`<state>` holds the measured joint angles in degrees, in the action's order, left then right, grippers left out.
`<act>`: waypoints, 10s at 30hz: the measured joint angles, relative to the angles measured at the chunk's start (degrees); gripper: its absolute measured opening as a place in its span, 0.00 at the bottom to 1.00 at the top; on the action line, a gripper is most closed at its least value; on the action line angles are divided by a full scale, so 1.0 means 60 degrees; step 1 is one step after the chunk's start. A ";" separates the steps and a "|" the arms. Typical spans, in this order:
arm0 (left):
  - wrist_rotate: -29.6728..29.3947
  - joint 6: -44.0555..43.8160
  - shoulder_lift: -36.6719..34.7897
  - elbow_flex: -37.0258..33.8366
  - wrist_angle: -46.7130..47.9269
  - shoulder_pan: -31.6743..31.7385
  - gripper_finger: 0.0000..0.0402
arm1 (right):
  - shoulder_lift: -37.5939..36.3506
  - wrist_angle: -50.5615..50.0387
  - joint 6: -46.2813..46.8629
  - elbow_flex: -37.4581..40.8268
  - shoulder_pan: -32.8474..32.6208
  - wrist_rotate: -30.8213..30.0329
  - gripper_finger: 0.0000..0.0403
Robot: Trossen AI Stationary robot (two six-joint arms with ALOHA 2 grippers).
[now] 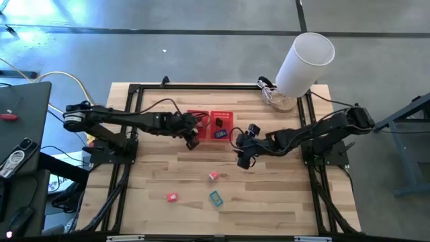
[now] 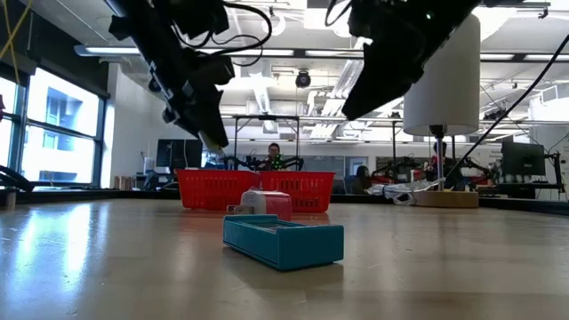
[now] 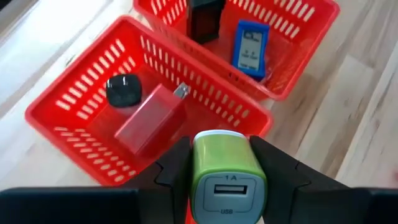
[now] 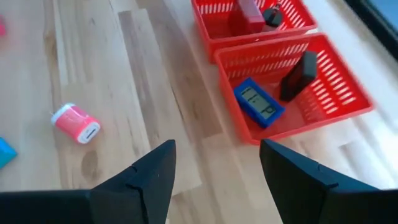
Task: Pick & Place Office items
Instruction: Put the green charger adapter into the left red bin, then put the pink white charger adapter into the left red bin
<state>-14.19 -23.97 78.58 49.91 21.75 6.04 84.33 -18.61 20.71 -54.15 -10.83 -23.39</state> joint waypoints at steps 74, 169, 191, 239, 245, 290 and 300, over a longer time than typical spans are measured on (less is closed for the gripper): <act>-0.0539 0.1749 -0.0012 -0.0007 -0.0494 -0.0150 0.41 | -0.0004 0.1930 -0.0427 0.0561 -0.0007 0.1759 0.54; -0.0635 0.1091 0.0450 -0.0106 -0.1094 -0.5347 0.43 | 0.1800 0.2389 -0.6217 -0.1519 -0.1511 0.0658 0.54; -0.2227 0.1095 0.2743 -0.0106 -0.6206 -0.5276 0.49 | 0.1800 0.1813 -0.4551 -0.1508 -0.2031 0.0631 0.54; -0.2272 -0.0959 0.5123 -0.0009 -0.6538 -0.4943 0.49 | 0.1763 0.1959 -0.4168 -0.1508 -0.2761 -0.0293 0.54; -0.2228 -0.0444 0.5144 -0.0011 -0.6709 -0.4940 0.48 | 0.1759 0.1952 -0.4168 -0.1508 -0.2761 -0.0293 0.54; -0.7207 0.4033 0.0989 -0.0040 -0.3675 -0.5660 0.31 | -0.1490 0.4316 0.0187 0.1833 -0.2611 -0.0196 0.54; -0.9348 0.6195 0.2063 -0.0040 -0.5377 -0.5676 0.31 | -0.0992 0.9687 0.1553 0.3861 -0.0228 0.3003 0.54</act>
<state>-70.28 13.20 90.96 49.67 -10.51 -28.01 78.39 39.52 30.03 -30.98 -12.20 -5.37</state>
